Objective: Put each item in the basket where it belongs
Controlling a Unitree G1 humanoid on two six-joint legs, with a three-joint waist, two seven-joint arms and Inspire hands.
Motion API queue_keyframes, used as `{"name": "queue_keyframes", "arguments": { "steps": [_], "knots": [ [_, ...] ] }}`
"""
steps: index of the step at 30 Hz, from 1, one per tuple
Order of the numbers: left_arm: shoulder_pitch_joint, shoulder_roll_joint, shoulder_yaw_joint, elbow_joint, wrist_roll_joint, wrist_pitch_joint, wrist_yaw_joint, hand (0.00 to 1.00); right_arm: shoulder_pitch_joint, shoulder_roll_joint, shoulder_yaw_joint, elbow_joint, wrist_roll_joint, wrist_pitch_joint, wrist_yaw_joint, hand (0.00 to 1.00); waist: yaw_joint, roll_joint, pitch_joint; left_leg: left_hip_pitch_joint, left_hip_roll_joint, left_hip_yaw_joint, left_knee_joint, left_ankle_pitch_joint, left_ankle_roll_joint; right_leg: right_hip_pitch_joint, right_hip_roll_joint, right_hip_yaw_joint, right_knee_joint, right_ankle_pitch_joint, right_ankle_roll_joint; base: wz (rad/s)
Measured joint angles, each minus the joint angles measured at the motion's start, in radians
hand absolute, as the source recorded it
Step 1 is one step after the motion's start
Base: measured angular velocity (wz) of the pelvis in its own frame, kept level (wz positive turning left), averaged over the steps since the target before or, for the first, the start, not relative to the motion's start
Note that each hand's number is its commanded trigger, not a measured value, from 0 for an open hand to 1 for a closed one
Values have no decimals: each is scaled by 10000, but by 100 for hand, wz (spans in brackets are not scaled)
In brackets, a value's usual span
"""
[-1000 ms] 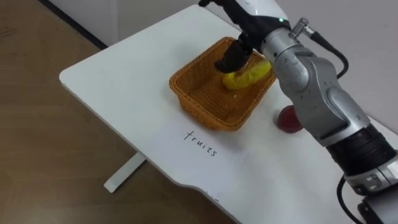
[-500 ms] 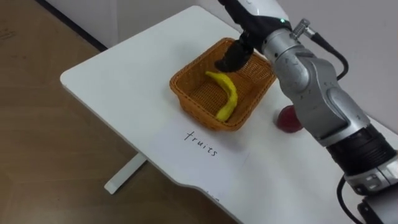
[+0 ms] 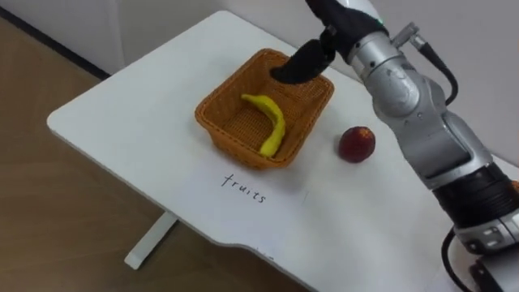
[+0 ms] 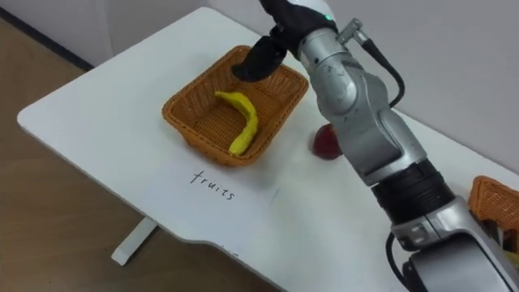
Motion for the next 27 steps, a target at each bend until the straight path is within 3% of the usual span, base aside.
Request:
{"name": "queue_keyframes", "arguments": {
  "steps": [2, 5, 11, 15, 20, 27],
  "knots": [
    [2, -98, 9, -13, -1, -3, -9, 0, 275, 0, -368, 3, 16, -134, -137, 0, -168, 233, -47, 3, -21, 4, 27, -20, 13, 33, -16, -4, 9, 6, 13, 0],
    [9, -139, 21, -76, -5, -12, 1, 0, 497, -2, -847, 145, 44, -204, -670, 0, -371, 566, -18, 4, -15, 47, 3, -6, 4, -64, -20, 112, 133, 7, 18, -7],
    [33, -232, 12, -89, -56, -22, 8, 0, 775, 2, -1248, 170, 1228, -191, -1637, 0, -727, 618, -84, 1, 23, 68, -6, 15, -27, -76, 16, 130, 135, 8, 16, -1],
    [26, -301, 13, -167, -133, -16, 14, 0, 775, 12, -1535, 168, 1582, -191, -2116, 0, -785, 616, -104, -8, 19, 67, -5, 13, -23, -75, 13, 114, 126, 8, 16, 0],
    [-4, -295, 15, -444, -133, -17, 10, 0, 775, 38, -1608, 190, 2219, -217, -2568, 0, -793, 673, -103, 15, 19, 78, -7, 12, -19, -50, 13, 113, 109, 8, 16, 0],
    [-146, -291, -133, -476, -95, -2, -12, 0, 880, 83, -1527, 611, 3978, -243, -2718, 0, -805, 967, -48, 255, 17, 109, -43, -3, -8, 148, -8, 154, 121, 7, 17, -1]
  ]
}}
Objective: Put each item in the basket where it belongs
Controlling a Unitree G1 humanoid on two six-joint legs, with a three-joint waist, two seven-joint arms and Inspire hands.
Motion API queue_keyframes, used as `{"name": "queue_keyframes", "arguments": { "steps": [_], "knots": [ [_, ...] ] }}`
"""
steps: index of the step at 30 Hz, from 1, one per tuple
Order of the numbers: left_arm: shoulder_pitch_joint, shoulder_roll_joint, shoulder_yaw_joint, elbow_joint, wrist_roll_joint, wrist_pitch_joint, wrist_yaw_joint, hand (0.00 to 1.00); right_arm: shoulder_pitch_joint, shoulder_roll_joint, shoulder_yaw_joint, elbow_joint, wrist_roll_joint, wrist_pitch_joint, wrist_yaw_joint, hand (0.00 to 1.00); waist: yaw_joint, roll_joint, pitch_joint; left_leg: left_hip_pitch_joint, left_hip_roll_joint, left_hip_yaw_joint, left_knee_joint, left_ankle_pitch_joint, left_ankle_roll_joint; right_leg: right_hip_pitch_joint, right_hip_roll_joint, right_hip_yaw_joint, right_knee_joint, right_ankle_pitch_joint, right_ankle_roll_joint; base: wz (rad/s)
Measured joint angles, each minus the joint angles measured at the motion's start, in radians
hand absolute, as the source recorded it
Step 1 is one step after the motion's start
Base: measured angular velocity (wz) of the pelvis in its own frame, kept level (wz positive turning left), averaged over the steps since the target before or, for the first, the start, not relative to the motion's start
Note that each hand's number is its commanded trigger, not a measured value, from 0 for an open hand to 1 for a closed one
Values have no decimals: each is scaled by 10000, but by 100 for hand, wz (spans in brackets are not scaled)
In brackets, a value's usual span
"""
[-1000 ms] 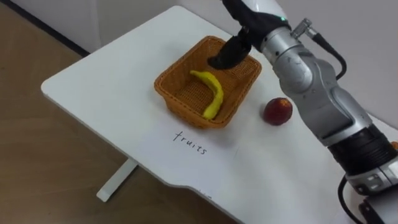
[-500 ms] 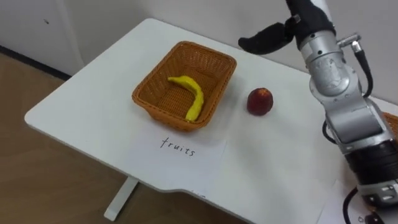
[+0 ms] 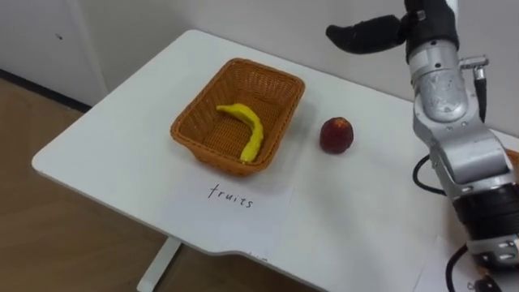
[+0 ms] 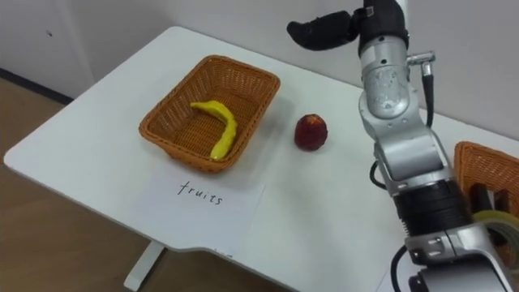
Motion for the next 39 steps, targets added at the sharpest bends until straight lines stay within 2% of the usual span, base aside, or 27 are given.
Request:
{"name": "queue_keyframes", "arguments": {
  "steps": [4, 9, 10, 13, 19, 23, 25, 28, 29, 31, 33, 39],
  "knots": [
    [17, -19, -55, 5, 32, 91, 0, 0, 386, 74, 15, 337, 911, 3, 1, 0, 41, 82, -68, 65, 3, 3, 11, 6, -2, 69, 7, -26, 10, 0, 0, 0],
    [164, -54, -53, 2, 157, 115, 1, 0, 474, 500, 2, 1453, 1626, 15, 5, 0, 3, 143, -63, 132, -4, -6, 40, 6, 0, 172, 0, -77, 5, 0, 0, 0],
    [202, -85, -61, 2, 159, 162, 1, 0, 490, 572, 2, 1605, 1717, 27, 6, 0, -4, 172, -45, 100, -8, -9, 58, 4, 1, 151, -4, -85, 5, 0, 0, 0],
    [269, -146, -102, 2, 162, 308, 1, 0, 494, 742, 3, 1628, 1942, 35, -20, 0, -19, 148, -63, -61, -13, -16, 59, 7, -4, -7, -17, -178, 8, 0, 0, 1],
    [521, -339, -259, 18, 163, 315, 12, 0, 531, 909, 4, 1628, 2292, 29, -145, 0, -32, 190, -73, -187, -14, -54, 73, 26, 0, -97, -23, -314, -7, 1, -1, 3],
    [548, -352, -261, 7, 158, 313, 13, 0, 687, 976, 6, 1628, 2337, 10, -133, 0, -27, 199, -78, -285, -13, -64, 81, 25, 1, -181, -15, -315, -7, 1, -2, 1],
    [497, -345, -295, 3, 149, 315, 12, 0, 722, 1039, 22, 1899, 2529, -47, -63, 0, -84, 278, -55, -359, -20, -67, 90, 25, 2, -252, -21, -311, -9, 2, -2, 0],
    [282, -351, -471, 5, 147, 309, 21, 0, 723, 1126, 21, 2505, 2750, -52, -70, 0, -85, 346, -97, -688, -20, -47, 227, 27, -1, -551, -18, -265, 17, 18, -28, -2],
    [255, -362, -496, 2, 139, 308, 21, 0, 723, 1132, 21, 2607, 2750, -52, -68, 0, -87, 370, -89, -740, -19, -41, 242, 31, -2, -604, -19, -268, 20, 28, -40, -5],
    [140, -364, -657, -3, 120, 308, 41, 0, 723, 1152, 19, 2843, 2749, -27, -10, 0, -183, 497, -146, -952, -16, -16, 257, 71, -2, -857, -21, -257, 29, 83, -58, -4],
    [113, -363, -676, -3, 27, 308, 63, 0, 734, 1152, 18, 2855, 2753, -26, 29, 0, -271, 621, -93, -985, -17, -8, 225, 103, 1, -913, -29, -271, 31, 90, -59, 0],
    [181, -372, -930, -5, -330, 303, 268, 0, 784, 1147, 15, 2854, 3116, -25, 46, 0, -518, 666, -94, -1056, 10, 3, 135, 118, -22, -1043, -6, -264, 20, 89, -60, -1]
  ]
}}
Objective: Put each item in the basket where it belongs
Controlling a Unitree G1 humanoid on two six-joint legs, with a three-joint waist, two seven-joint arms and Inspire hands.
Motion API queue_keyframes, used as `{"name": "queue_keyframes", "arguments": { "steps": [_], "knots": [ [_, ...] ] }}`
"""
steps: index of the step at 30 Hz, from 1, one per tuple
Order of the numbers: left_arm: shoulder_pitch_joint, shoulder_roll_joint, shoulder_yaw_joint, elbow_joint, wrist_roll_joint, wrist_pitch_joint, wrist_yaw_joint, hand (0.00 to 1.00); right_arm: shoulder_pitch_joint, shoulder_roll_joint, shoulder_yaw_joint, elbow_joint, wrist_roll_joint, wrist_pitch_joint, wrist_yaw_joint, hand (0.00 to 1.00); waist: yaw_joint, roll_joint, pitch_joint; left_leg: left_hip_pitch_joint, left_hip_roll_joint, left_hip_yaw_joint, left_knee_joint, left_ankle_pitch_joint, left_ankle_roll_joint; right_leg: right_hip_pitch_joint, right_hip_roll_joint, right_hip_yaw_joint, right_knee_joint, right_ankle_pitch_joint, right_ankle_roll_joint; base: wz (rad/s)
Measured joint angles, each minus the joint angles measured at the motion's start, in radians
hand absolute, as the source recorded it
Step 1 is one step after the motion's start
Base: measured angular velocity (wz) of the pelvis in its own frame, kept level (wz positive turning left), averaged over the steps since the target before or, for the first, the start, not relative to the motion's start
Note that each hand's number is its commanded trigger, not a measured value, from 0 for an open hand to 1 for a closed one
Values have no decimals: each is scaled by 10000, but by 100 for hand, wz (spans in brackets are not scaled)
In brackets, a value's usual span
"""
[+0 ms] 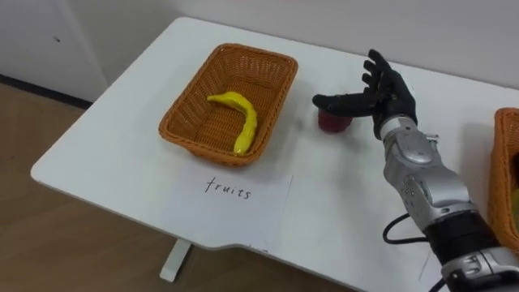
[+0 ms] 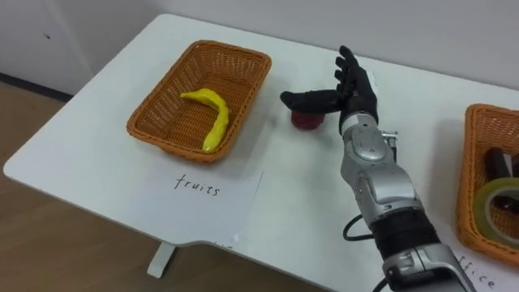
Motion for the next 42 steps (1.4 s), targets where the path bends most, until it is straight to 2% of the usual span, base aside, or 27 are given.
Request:
{"name": "queue_keyframes", "arguments": {
  "steps": [10, 15, 27, 42],
  "knots": [
    [146, 6, -224, 0, -104, -2, -44, 0, -22, -50, -81, 913, -10, 26, 19, 0, -96, -38, -11, -98, -13, 6, -2, 6, 10, -128, -37, -18, 0, 0, 1, 0],
    [265, 2, -325, 0, -105, -2, -108, 0, -25, -68, -483, 968, -12, 25, -43, 0, -195, -49, -4, -97, -9, 18, -3, 6, 10, -128, -47, -9, 1, 0, 1, 0],
    [331, 15, -329, -4, -94, -17, -364, 0, -24, -79, -478, 965, -55, 23, -25, 0, -234, -52, 16, -162, -9, 50, 52, 4, 11, -193, -29, 11, 23, 0, 0, 0],
    [578, 20, -399, 30, -90, -174, -738, 0, -24, -78, -400, 979, -322, 8, 119, 0, -165, -67, 106, -79, -10, 35, 12, 4, 10, -59, -32, 13, 38, 0, 1, 0]
  ]
}}
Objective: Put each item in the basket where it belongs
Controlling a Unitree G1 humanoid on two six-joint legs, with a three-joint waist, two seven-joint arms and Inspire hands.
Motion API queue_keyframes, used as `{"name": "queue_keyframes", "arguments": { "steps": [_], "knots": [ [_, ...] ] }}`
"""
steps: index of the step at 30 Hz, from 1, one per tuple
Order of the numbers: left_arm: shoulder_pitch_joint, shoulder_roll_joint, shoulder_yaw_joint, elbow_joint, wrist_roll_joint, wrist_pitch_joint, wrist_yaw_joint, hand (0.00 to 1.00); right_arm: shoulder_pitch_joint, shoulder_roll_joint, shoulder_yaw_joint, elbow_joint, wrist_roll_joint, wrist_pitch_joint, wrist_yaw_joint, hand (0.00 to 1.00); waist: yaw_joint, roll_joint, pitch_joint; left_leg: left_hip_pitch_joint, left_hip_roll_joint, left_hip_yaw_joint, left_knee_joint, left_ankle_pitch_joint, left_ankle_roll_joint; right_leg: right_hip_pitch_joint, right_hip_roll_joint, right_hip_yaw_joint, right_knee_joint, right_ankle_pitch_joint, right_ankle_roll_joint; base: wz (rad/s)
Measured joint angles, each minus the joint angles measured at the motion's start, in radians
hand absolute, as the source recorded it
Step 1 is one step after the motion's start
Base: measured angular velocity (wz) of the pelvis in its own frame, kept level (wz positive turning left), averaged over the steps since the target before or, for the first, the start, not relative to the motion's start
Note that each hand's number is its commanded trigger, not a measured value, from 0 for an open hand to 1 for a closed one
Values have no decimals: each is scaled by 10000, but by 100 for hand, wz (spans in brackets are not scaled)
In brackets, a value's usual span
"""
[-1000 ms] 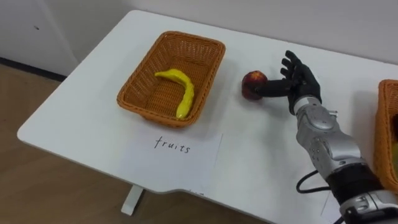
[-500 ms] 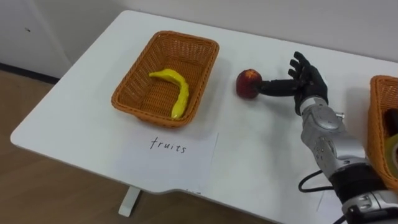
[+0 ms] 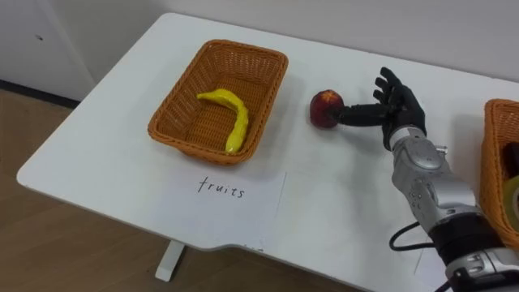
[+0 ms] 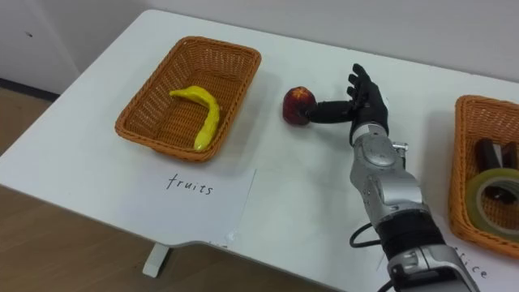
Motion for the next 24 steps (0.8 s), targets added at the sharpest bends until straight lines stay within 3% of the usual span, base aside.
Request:
{"name": "queue_keyframes", "arguments": {
  "steps": [4, 10, 14, 24],
  "knots": [
    [-46, 0, 5, -19, 12, 2, -61, 0, 1, 23, 43, 18, -1346, -3, -19, 0, 236, -95, 35, -25, 21, 101, -10, 2, -2, -127, -2, 19, 61, -3, -2, -7],
    [-111, 36, -39, -16, 8, 8, -234, 0, -2, 30, 299, -41, -3331, -2, -26, 0, 423, -279, -58, -43, 3, 83, -2, 16, 22, -159, -29, -50, 107, -6, 1, 1],
    [-128, 54, -102, 24, 1, 5, -179, 0, -4, 50, 415, -27, -3907, -2, -16, 0, 473, -277, -48, 152, -7, -11, -21, 15, 22, 64, -57, -307, 99, -11, 7, 9],
    [-127, 222, -99, 98, 6, -39, -209, 0, -11, 26, 412, 121, -3712, -43, -318, 0, 546, -272, 15, 164, -21, -61, -87, 53, 0, 120, -125, -389, 110, -22, 23, 1]
  ]
}}
